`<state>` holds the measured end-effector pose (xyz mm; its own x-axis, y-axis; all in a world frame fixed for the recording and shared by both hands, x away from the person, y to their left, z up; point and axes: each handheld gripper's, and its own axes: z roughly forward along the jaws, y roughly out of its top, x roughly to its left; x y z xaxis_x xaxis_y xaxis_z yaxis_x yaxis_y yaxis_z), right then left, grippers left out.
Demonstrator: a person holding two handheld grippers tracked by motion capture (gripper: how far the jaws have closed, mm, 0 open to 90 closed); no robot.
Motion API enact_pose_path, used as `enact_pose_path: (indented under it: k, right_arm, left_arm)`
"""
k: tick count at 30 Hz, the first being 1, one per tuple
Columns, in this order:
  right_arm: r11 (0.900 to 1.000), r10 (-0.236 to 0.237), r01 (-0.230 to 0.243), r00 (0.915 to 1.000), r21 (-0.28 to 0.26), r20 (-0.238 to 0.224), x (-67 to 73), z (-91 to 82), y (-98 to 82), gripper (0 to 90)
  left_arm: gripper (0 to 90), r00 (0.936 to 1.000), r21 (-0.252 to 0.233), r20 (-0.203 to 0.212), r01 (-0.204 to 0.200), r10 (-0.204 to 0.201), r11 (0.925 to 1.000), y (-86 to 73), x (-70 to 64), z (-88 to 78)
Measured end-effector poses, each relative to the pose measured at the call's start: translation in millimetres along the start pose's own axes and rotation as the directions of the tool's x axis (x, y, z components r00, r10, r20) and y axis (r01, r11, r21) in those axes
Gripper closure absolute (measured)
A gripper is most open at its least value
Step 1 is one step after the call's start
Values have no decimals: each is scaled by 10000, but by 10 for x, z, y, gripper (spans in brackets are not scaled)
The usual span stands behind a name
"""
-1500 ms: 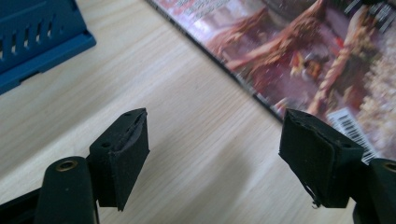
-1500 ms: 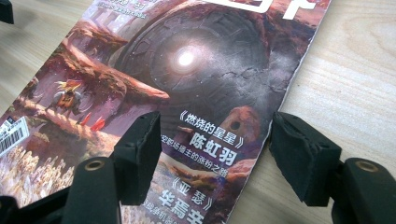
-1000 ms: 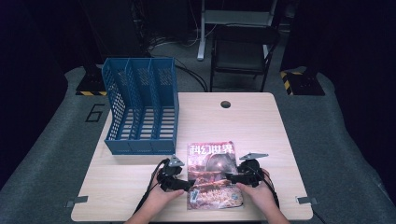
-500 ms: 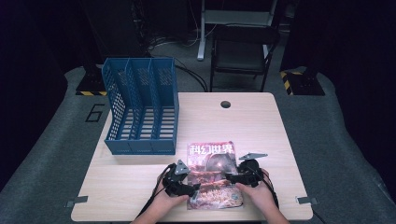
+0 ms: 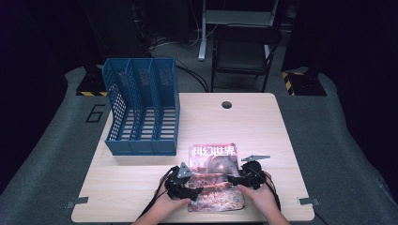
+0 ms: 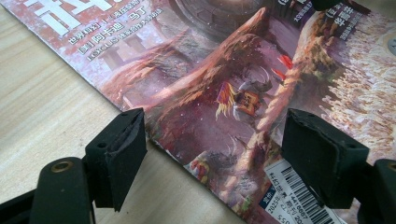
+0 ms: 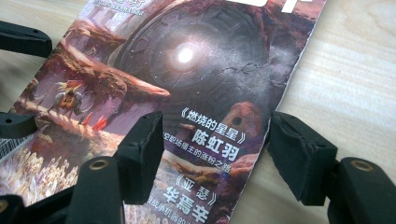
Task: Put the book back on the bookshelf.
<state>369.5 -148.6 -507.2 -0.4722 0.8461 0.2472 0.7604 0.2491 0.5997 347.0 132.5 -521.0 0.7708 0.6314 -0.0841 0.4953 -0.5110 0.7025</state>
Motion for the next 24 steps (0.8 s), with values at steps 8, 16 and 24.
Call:
enact_pose_path:
  k: [8, 16, 24]
  right_arm:
    - [9993, 364, -365, 9993, 119, 129, 6, -67, -49, 381]
    - [9996, 272, -271, 9980, -15, 566, 39, -29, -50, 358]
    - [9919, 1248, -1251, 9921, -210, -132, -25, -76, -28, 370]
  left_arm:
    - [218, 10000, -85, 92, -37, 38, 10000, -2, -31, 16]
    - [216, 10000, -452, -34, 11, -13, 9990, -29, -52, 35]
    - [216, 10000, -340, -67, -52, 50, 9994, -24, -50, 31]
